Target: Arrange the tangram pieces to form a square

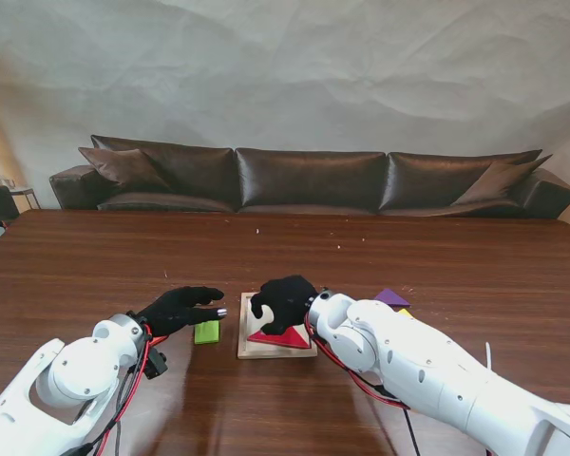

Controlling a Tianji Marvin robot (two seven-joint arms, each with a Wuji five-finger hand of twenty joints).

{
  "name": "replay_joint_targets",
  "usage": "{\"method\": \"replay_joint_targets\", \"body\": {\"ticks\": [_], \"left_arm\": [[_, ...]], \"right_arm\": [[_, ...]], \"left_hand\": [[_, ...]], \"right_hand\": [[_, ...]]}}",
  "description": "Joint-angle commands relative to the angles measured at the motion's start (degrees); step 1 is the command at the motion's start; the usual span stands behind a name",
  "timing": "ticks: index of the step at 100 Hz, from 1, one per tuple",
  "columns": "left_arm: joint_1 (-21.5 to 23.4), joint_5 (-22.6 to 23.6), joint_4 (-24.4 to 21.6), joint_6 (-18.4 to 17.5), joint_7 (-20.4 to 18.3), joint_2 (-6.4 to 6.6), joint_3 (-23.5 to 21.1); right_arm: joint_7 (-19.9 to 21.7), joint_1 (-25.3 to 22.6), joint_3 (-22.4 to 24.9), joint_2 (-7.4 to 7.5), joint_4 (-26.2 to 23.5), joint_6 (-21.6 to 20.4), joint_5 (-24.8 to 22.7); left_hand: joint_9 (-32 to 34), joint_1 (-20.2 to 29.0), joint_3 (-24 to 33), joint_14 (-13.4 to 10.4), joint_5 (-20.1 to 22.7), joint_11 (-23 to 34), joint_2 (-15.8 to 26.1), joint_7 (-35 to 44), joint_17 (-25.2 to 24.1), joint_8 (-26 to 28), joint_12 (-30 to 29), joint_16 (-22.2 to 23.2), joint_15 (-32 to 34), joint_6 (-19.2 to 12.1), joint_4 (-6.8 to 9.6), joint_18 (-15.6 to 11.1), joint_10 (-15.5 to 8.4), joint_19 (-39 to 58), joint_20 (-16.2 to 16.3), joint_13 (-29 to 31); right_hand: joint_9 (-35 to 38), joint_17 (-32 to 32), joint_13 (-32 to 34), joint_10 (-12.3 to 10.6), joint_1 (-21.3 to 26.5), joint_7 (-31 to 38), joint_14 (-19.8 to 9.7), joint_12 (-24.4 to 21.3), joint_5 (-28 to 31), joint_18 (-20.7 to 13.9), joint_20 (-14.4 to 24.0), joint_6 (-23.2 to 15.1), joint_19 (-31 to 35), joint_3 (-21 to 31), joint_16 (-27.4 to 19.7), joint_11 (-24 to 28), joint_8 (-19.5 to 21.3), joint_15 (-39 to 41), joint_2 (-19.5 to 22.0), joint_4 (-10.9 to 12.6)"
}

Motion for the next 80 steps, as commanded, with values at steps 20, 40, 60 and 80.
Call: {"method": "replay_joint_targets", "body": {"ticks": [20,40,60,80], "left_arm": [[-0.02,-0.2,0.05,-0.17,-1.18,-0.05,-0.02],[-0.03,-0.28,0.0,-0.06,-1.37,-0.01,0.02],[-0.07,-0.32,0.04,-0.01,-1.38,-0.02,0.09],[-0.11,-0.33,0.08,-0.06,-1.41,-0.01,0.12]], "right_arm": [[3.0,0.68,-1.53,0.49,0.08,-0.4,0.01],[4.16,1.27,-2.89,0.24,0.14,0.77,0.46],[4.49,1.74,-3.86,0.17,0.34,1.31,0.13],[4.29,1.71,-3.98,0.14,0.32,1.15,-0.04]], "left_hand": [[0.67,1.05,-0.84,0.13,1.5,0.24,2.74,0.02,-1.08,-0.07,0.71,0.4,-0.33,0.22,2.09,-1.7,0.31,-0.87,0.63,0.52],[0.78,1.02,-0.8,0.08,1.68,0.25,2.76,0.06,-1.04,-0.05,0.72,0.4,-0.31,0.45,2.08,-1.75,0.36,-0.85,0.64,0.59],[0.78,0.99,-0.75,0.14,1.69,0.24,2.79,0.04,-1.06,-0.05,0.72,0.38,-0.36,0.51,2.08,-1.69,0.42,-0.86,0.64,0.53],[0.83,0.94,-0.73,0.1,1.68,0.26,2.81,0.03,-1.05,-0.06,0.72,0.41,-0.32,0.47,2.07,-1.67,0.42,-0.85,0.65,0.61]], "right_hand": [[-0.18,-10.86,-0.36,-0.71,5.27,-0.59,-1.71,7.38,2.36,0.29,1.09,-7.72,0.16,7.18,5.67,5.82,-5.32,9.94,2.28,-0.55],[-0.73,-10.54,0.36,-1.48,3.35,-3.99,-2.89,11.66,-0.2,-0.02,1.62,-5.71,1.17,5.87,8.28,8.79,-2.65,15.85,5.81,4.41],[-0.93,-10.16,0.88,-1.41,1.98,-4.15,-3.46,12.31,-2.38,-0.24,1.8,-1.8,1.55,4.8,8.85,8.88,-2.82,17.49,5.37,4.42],[-1.32,-10.28,0.85,-1.27,1.0,-2.16,-3.58,12.28,-1.28,-0.21,1.78,-1.71,1.49,3.83,8.85,8.61,-2.29,17.73,4.88,4.36]]}}
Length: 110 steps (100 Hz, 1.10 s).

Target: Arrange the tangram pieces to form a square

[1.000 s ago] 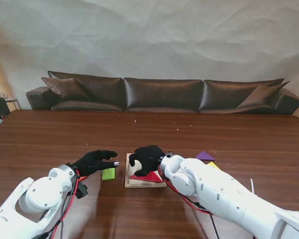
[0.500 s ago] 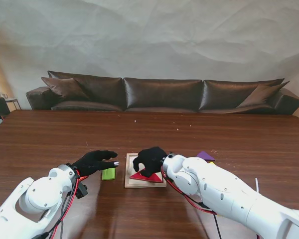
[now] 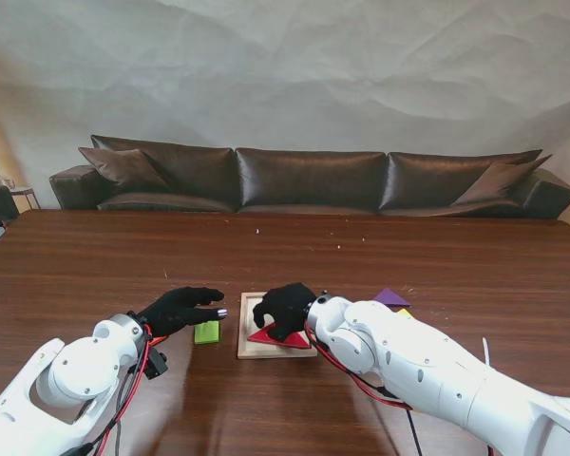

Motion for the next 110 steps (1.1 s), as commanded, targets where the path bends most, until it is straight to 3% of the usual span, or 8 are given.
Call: {"method": "replay_joint_targets", "body": {"ticks": [1,22,38,59,75,110], "left_arm": [[0.02,-0.21,-0.05,-0.04,-1.18,-0.04,0.0],[0.0,-0.22,-0.02,0.01,-1.21,-0.03,0.02],[-0.01,-0.29,-0.01,0.07,-1.2,-0.04,0.02],[0.02,-0.3,-0.05,0.16,-1.2,-0.04,-0.02],[0.07,-0.35,-0.14,0.26,-1.26,-0.04,-0.09],[0.12,-0.62,-0.26,0.67,-1.39,-0.04,-0.16]], "right_arm": [[0.59,-0.09,-0.24,-0.23,0.06,-0.29,-0.32],[-0.16,0.12,-0.64,-0.57,0.82,-0.91,-0.21],[-0.75,0.06,-0.7,-0.73,1.25,-1.43,-0.19],[-1.76,0.03,-0.84,-1.14,2.09,-2.09,0.07],[-2.45,0.06,-1.01,-1.45,2.89,-3.06,0.39],[-3.76,-0.35,-0.86,-1.76,3.8,-4.59,0.71]], "left_hand": [[0.86,0.99,-0.72,0.15,1.06,0.27,2.75,-0.04,-1.04,-0.05,0.72,0.41,-0.3,-0.01,2.07,-1.67,0.45,-0.85,0.64,0.64],[0.83,0.93,-0.67,0.2,1.25,0.26,2.97,0.03,-1.05,-0.02,0.72,0.41,-0.34,0.06,2.07,-1.7,0.41,-0.85,0.64,0.57],[0.89,0.93,-0.68,0.12,1.23,0.28,2.92,0.01,-1.02,-0.02,0.73,0.42,-0.31,0.05,2.06,-1.7,0.43,-0.83,0.66,0.64],[0.85,0.98,-0.61,0.23,1.3,0.26,2.98,0.02,-1.03,-0.02,0.73,0.44,-0.29,0.1,2.06,-1.68,0.41,-0.82,0.67,0.69],[0.85,1.01,-0.57,0.31,1.33,0.25,2.94,0.02,-1.0,-0.02,0.72,0.46,-0.27,0.2,2.05,-1.63,0.57,-0.81,0.69,0.79],[1.12,1.1,-0.4,0.37,1.74,0.31,3.06,0.13,-0.91,0.0,0.74,0.44,-0.27,0.36,2.03,-1.61,0.71,-0.82,0.66,0.94]], "right_hand": [[-1.45,-10.28,0.79,-0.91,-1.67,1.48,-0.97,1.12,0.1,-0.23,1.59,-0.63,1.5,-0.29,0.67,1.15,1.43,1.1,0.66,1.53],[-2.28,-10.57,0.31,-0.26,-2.31,3.05,-0.85,0.21,3.84,-0.17,1.54,-2.21,1.35,-0.92,0.41,-0.15,2.56,0.72,0.27,1.34],[-2.21,-10.8,0.32,0.1,-2.16,3.06,-0.59,-0.94,5.47,-0.06,1.41,-2.79,1.0,-1.3,-0.04,-0.97,2.25,-0.04,-1.09,-1.02],[-2.02,-10.67,0.51,0.23,-2.01,3.37,-0.61,-1.76,5.86,-0.1,1.4,-2.78,1.01,-1.17,-0.39,-1.56,2.15,-0.64,-1.91,-1.59],[-2.03,-10.29,1.16,0.27,-2.49,2.96,-1.06,-2.24,4.9,-0.2,1.23,-1.88,0.92,-1.01,-0.69,-1.6,3.43,-1.11,-1.34,0.41],[-2.11,-9.99,1.5,0.33,-2.47,2.76,-0.98,-3.12,3.71,-0.3,1.09,-1.1,1.03,-1.5,-1.08,-2.01,4.9,-1.78,-1.89,0.2]]}}
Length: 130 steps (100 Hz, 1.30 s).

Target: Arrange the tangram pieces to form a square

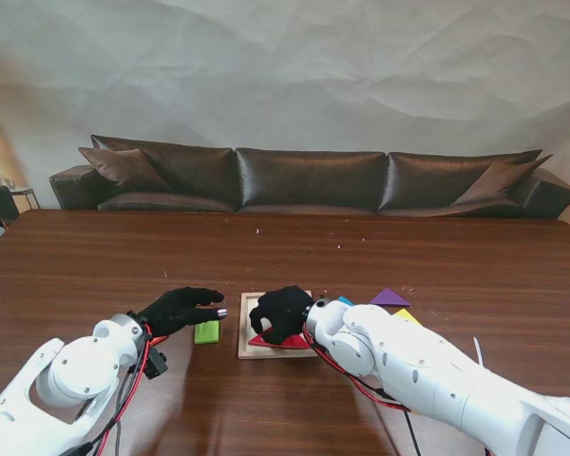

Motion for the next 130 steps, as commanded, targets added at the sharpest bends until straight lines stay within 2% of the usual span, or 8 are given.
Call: {"method": "replay_joint_targets", "body": {"ticks": [1,21,32,52,75,103,111,130], "left_arm": [[0.16,-0.24,-0.26,0.33,-1.17,-0.06,-0.1],[0.16,-0.26,-0.25,0.28,-1.13,-0.07,-0.16],[0.1,-0.3,-0.2,0.31,-1.25,-0.05,-0.13],[0.08,-0.32,-0.18,0.29,-1.26,-0.05,-0.13],[0.08,-0.33,-0.14,0.23,-1.26,-0.05,-0.14],[0.07,-0.35,-0.12,0.25,-1.27,-0.05,-0.16],[0.1,-0.31,-0.14,0.27,-1.23,-0.05,-0.19],[0.14,-0.33,-0.16,0.29,-1.27,-0.04,-0.24]], "right_arm": [[0.56,-0.42,-0.03,-0.27,0.15,-0.63,0.09],[0.05,-0.78,0.12,-0.12,-0.03,-1.21,-0.25],[-0.51,-1.0,0.32,-0.23,-0.12,-0.38,-0.46],[-0.72,-0.88,0.03,-0.1,-0.83,1.48,-1.62],[-1.07,-0.91,-0.26,-0.15,-0.38,0.6,-1.65],[-1.9,-0.77,-0.45,-0.71,0.81,-0.57,-0.98],[-2.23,-0.77,-0.45,-0.88,1.07,-0.93,-0.82],[-2.83,-0.71,-0.55,-1.35,2.0,-1.79,-0.19]], "left_hand": [[1.07,1.1,-0.4,0.34,0.38,0.31,3.04,0.12,-0.91,0.0,0.35,0.45,-0.25,0.22,2.03,-1.61,0.46,-0.82,0.66,0.94],[1.18,1.12,-0.33,0.46,0.63,0.33,3.05,0.18,-0.88,0.01,0.36,0.46,-0.22,0.38,2.02,-1.49,0.63,-0.81,0.66,1.08],[1.17,1.2,-0.23,0.5,0.85,0.31,3.26,0.25,-0.89,0.02,0.35,0.45,-0.25,0.39,2.01,-1.59,0.58,-0.81,0.65,1.03],[1.3,1.26,-0.2,0.43,0.93,0.33,3.32,0.27,-0.87,0.03,0.36,0.46,-0.25,0.55,1.97,-1.56,0.65,-0.81,0.65,1.09],[1.43,1.32,-0.18,0.48,1.18,0.36,3.39,0.32,-0.86,0.05,0.37,0.47,-0.23,0.66,1.96,-1.48,0.69,-0.81,0.64,1.15],[1.52,1.31,-0.2,0.47,1.36,0.38,3.47,0.36,-0.84,0.07,0.39,0.49,-0.21,0.68,1.95,-1.48,0.6,-0.8,0.64,1.18],[1.5,1.37,-0.18,0.46,1.41,0.37,3.46,0.38,-0.86,0.08,0.38,0.49,-0.21,0.66,1.95,-1.5,0.64,-0.81,0.63,1.21],[1.45,1.37,-0.19,0.53,1.43,0.34,3.52,0.37,-0.87,0.08,0.38,0.49,-0.21,0.66,1.94,-1.51,0.62,-0.81,0.63,1.22]], "right_hand": [[-1.97,-9.98,1.54,0.3,-1.64,0.44,-0.93,-0.94,-0.66,-0.29,1.08,-0.04,1.04,-0.22,-0.45,-0.4,0.81,-0.17,-1.9,0.19],[-1.9,-9.87,1.55,0.24,-1.79,0.42,-1.16,-1.28,-0.58,-0.34,1.04,-0.15,1.06,-0.43,-0.66,-0.64,1.1,-0.61,-2.14,0.09],[-2.06,-9.83,1.67,0.39,-1.93,-0.56,-0.81,-1.41,-2.97,-0.34,1.04,0.59,1.13,-0.75,-0.64,-0.68,0.94,-0.59,-1.93,0.06],[-2.55,-9.61,1.77,0.37,-2.15,-1.11,-0.85,-1.5,-7.75,-0.47,1.09,4.48,1.41,-1.93,-0.55,-0.43,0.47,-0.37,-2.3,0.05],[-2.96,-10.09,1.37,1.18,-1.86,2.35,-0.58,-2.07,1.68,-0.18,1.0,0.83,1.19,-2.11,-0.65,-1.2,1.15,-0.6,-3.89,-0.24],[-3.65,-10.02,1.53,2.22,-2.17,2.48,-0.44,-4.02,4.75,-0.34,0.96,0.34,1.22,-2.59,-0.97,-3.31,2.26,-1.04,-4.37,-0.82],[-3.6,-10.06,1.54,2.27,-1.65,2.55,-0.4,-4.73,5.86,-0.25,0.9,-0.75,1.17,-2.64,-1.11,-3.28,1.73,-1.24,-5.53,-3.45],[-3.21,-10.15,1.56,2.23,-1.32,2.91,-0.39,-5.31,6.45,-0.23,0.88,-1.2,1.11,-2.56,-1.19,-3.59,0.72,-1.38,-6.13,-4.96]]}}
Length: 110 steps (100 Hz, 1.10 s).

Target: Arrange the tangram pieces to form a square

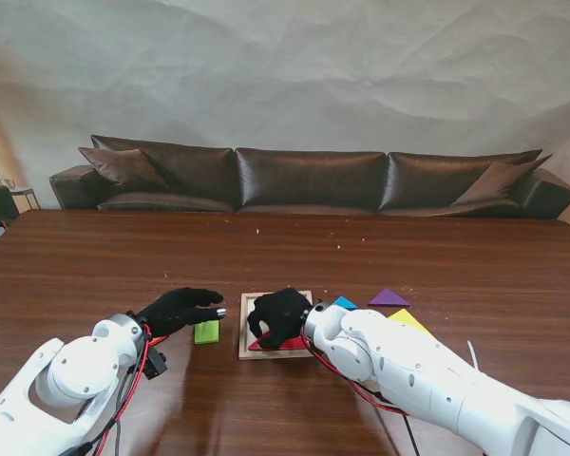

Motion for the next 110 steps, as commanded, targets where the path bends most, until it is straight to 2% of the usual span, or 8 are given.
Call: {"method": "replay_joint_targets", "body": {"ticks": [1,28,32,37,57,75,92,110], "left_arm": [[0.13,-0.19,-0.19,0.13,-1.16,-0.06,-0.14],[0.2,-0.19,-0.25,0.18,-1.15,-0.06,-0.24],[0.21,-0.18,-0.25,0.17,-1.13,-0.07,-0.24],[0.2,-0.18,-0.23,0.13,-1.09,-0.07,-0.24],[0.04,-0.24,-0.02,-0.08,-1.13,-0.07,-0.08],[-0.17,-0.26,0.21,-0.23,-1.05,-0.08,0.18],[-0.62,-0.35,0.56,-0.36,-1.25,-0.04,0.73],[-1.05,-0.54,0.89,-0.34,-1.5,-0.01,1.25]], "right_arm": [[0.58,-0.1,-0.25,-0.36,0.29,-0.46,-0.02],[-0.5,-1.41,1.72,-0.51,-0.16,-0.34,0.93],[-0.44,-1.95,2.59,-0.38,-0.75,-0.17,1.29],[-0.22,-2.71,3.79,-0.08,-1.77,0.23,1.68],[3.6,-6.98,10.59,3.0,-9.18,4.09,0.88],[8.07,-13.76,19.9,6.44,-16.95,7.95,-3.17],[13.43,-21.08,29.85,9.0,-23.49,11.14,-8.8],[17.73,-28.04,39.32,10.41,-28.5,13.18,-14.12]], "left_hand": [[0.79,1.33,-0.2,0.35,0.72,0.23,2.99,0.21,-0.87,0.08,-0.02,0.48,-0.22,0.11,1.94,-1.53,0.22,-0.8,0.63,1.16],[0.92,1.4,-0.24,0.33,0.83,0.27,3.02,0.23,-0.89,0.09,-0.01,0.49,-0.23,0.18,1.94,-1.53,0.17,-0.8,0.63,1.17],[0.9,1.36,-0.26,0.41,0.84,0.26,3.05,0.23,-0.88,0.1,-0.01,0.48,-0.24,0.03,1.93,-1.5,0.2,-0.8,0.64,1.13],[0.84,1.39,-0.27,0.44,0.81,0.24,3.0,0.22,-0.89,0.09,-0.02,0.49,-0.24,0.2,1.93,-1.53,0.3,-0.81,0.63,1.14],[0.8,1.43,-0.3,0.36,0.67,0.24,3.03,0.17,-0.9,0.08,-0.02,0.48,-0.26,0.16,1.95,-1.54,0.18,-0.8,0.64,1.09],[0.82,1.52,-0.3,0.43,0.61,0.26,3.0,0.15,-0.9,0.07,-0.02,0.47,-0.27,0.02,1.96,-1.55,0.26,-0.8,0.64,1.04],[0.83,1.5,-0.32,0.31,0.54,0.26,3.04,0.13,-0.9,0.06,-0.02,0.48,-0.24,0.1,1.97,-1.53,0.23,-0.81,0.64,1.1],[0.8,1.51,-0.33,0.29,0.63,0.26,3.11,0.17,-0.9,0.07,-0.02,0.49,-0.23,0.01,1.97,-1.56,0.21,-0.81,0.63,1.11]], "right_hand": [[-1.71,-10.15,1.54,1.6,-0.69,1.29,-0.36,-0.75,1.43,-0.22,0.88,-1.37,1.11,0.09,-0.5,0.1,-0.64,-0.35,-1.84,-1.64],[-1.44,-10.0,1.56,1.54,-0.92,0.88,0.26,-1.2,0.55,0.26,0.89,-2.25,1.15,0.5,-0.69,-0.24,-1.27,-0.78,-1.86,-1.45],[-1.56,-9.98,1.58,1.54,-1.53,-0.73,0.52,-1.5,-0.57,0.49,0.89,-1.74,1.08,0.34,-0.88,-0.37,0.37,-1.34,-0.92,1.86],[-1.54,-10.07,1.35,1.52,-1.65,-1.85,0.79,-1.55,-2.55,0.61,0.91,-1.54,1.06,0.22,-0.94,-0.36,0.66,-1.58,-0.8,2.27],[-1.84,-9.93,1.1,0.91,-2.14,-4.52,1.98,-1.83,-11.73,0.94,1.01,4.13,1.07,-1.44,-1.95,-0.62,0.1,-4.21,-0.5,1.99],[-1.91,-9.5,1.64,1.18,-2.23,-4.36,2.54,-2.03,-16.3,1.38,1.21,7.2,1.24,-2.93,-2.17,-0.77,-0.32,-5.07,-3.55,1.46],[-0.4,-8.58,2.98,1.72,-1.39,-3.66,2.63,-2.13,-16.99,1.77,1.61,9.06,1.81,-2.01,-1.8,-0.9,-0.79,-4.81,-9.09,0.42],[0.17,-8.26,3.66,2.23,-0.89,-3.03,2.81,-1.95,-16.52,2.35,2.0,9.93,2.07,1.78,-1.26,-1.24,-1.24,-4.62,-16.69,-1.56]]}}
